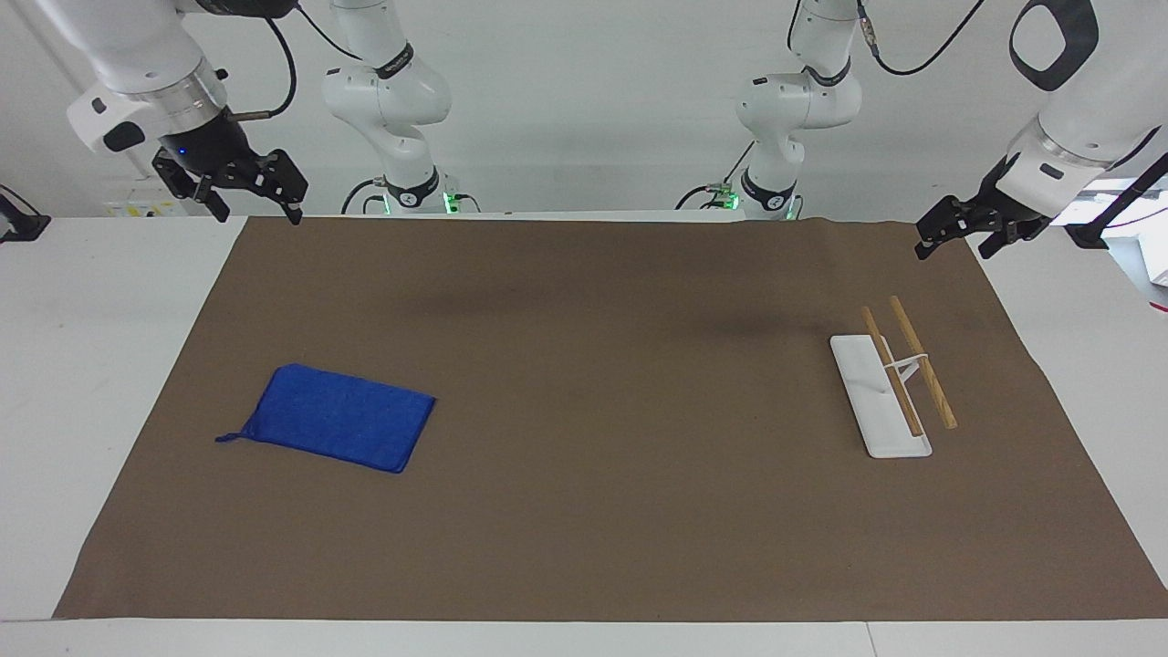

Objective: Right arm passes towel to left arm to hang

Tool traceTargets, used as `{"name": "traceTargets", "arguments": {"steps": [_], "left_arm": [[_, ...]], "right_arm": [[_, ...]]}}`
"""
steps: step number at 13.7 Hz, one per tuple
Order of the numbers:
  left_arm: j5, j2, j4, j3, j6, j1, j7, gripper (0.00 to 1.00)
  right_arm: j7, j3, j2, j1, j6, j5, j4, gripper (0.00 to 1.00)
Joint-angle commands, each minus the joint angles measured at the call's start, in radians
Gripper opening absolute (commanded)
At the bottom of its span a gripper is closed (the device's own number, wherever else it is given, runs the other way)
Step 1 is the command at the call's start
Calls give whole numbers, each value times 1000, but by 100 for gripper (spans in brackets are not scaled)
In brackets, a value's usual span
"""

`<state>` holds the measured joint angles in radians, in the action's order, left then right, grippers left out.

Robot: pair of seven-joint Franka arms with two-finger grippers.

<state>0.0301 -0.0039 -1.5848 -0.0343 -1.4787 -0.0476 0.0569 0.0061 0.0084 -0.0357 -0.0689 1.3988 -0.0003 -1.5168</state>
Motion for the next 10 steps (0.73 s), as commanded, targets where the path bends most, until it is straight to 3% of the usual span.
{"name": "traceTargets", "arguments": {"steps": [1, 8, 10], "left_arm": [[-18, -24, -32, 14, -17, 14, 6, 100], [-18, -24, -32, 14, -15, 14, 6, 100], [-18, -24, -32, 14, -15, 14, 6, 100]], "right_arm": [[-23, 1, -20, -6, 25, 19, -28, 100], [-37, -1, -24, -22, 22, 44, -31, 100], [-37, -2, -30, -15, 153, 55, -109, 100]]}}
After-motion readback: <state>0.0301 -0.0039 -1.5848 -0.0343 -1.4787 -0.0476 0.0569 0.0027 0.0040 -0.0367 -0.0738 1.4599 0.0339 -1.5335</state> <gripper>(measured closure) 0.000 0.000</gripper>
